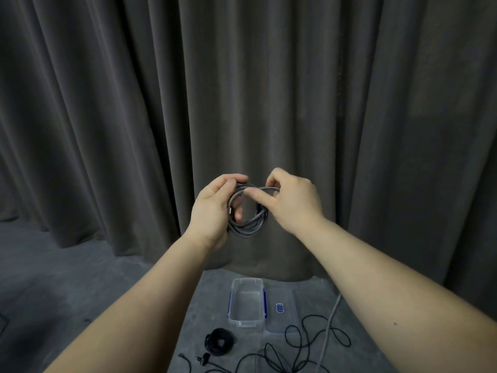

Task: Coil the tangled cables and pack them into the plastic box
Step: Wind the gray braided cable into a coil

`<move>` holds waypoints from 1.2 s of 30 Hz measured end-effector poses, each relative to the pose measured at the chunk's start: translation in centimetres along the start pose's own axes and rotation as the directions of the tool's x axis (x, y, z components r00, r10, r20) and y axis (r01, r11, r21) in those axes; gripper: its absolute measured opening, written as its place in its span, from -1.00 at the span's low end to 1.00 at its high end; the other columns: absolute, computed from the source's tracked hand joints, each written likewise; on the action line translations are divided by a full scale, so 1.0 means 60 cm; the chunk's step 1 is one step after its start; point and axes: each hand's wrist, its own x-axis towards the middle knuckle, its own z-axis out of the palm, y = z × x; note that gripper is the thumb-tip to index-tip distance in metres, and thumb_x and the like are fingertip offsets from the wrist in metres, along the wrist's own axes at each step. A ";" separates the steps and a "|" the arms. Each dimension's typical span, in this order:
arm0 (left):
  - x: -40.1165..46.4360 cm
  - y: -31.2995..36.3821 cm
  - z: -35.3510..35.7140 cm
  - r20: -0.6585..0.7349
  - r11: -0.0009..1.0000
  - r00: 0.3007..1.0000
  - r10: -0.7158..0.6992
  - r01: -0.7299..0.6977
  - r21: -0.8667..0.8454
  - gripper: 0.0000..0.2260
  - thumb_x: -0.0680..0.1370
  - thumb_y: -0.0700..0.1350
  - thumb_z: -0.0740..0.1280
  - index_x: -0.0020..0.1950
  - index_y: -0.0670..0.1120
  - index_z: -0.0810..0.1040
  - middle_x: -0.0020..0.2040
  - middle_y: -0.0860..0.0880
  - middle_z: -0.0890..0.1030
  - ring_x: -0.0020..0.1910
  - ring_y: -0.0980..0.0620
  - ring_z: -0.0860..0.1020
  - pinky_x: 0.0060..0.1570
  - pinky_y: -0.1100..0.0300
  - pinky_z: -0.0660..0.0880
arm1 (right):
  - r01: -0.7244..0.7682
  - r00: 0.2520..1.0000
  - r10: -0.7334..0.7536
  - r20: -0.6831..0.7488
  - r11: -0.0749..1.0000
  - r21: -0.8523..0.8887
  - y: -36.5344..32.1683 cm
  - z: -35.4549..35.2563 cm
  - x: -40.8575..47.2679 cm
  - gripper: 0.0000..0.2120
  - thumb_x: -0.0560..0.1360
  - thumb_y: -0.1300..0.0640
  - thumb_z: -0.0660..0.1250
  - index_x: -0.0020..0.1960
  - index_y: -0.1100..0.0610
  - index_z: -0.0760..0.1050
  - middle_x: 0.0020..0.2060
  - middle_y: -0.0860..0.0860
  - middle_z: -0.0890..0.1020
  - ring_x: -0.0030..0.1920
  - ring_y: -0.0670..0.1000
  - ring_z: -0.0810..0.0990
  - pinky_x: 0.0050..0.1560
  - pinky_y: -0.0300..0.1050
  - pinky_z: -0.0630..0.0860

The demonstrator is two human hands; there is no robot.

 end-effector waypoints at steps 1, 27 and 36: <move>0.000 -0.001 0.002 -0.008 1.000 1.000 -0.004 0.004 -0.003 -0.75 0.66 -0.21 0.10 -0.02 -0.14 0.56 -0.43 -0.08 0.35 -0.56 0.07 0.31 -0.53 0.29 0.29 | -0.014 1.000 0.014 -0.010 0.999 0.043 0.002 0.003 0.000 -0.49 0.29 -0.40 0.35 -0.20 0.06 0.44 -0.34 -0.06 0.58 -0.23 0.03 0.56 -0.20 -0.02 0.53; -0.004 -0.020 0.004 0.176 0.934 0.984 -0.032 -0.033 0.355 -0.83 0.62 -0.20 0.24 0.16 -0.14 0.56 -0.46 0.17 0.50 -0.47 0.23 0.43 -0.36 0.36 0.36 | 0.041 0.999 -0.040 -0.012 0.989 0.139 0.018 -0.004 0.018 -0.76 0.35 -0.05 0.52 -0.27 0.04 0.51 -0.46 -0.12 0.50 -0.37 -0.14 0.46 -0.33 -0.23 0.38; 0.004 -0.029 0.002 0.025 0.988 0.999 -0.034 0.029 0.155 -0.80 0.64 -0.26 0.16 0.13 -0.13 0.56 -0.44 0.07 0.37 -0.47 0.12 0.29 -0.43 0.27 0.26 | 0.073 0.997 -0.075 0.023 0.995 0.074 0.036 0.020 -0.015 -0.78 0.59 0.06 0.24 0.17 0.02 0.58 -0.17 -0.02 0.54 -0.04 0.08 0.55 -0.09 -0.14 0.36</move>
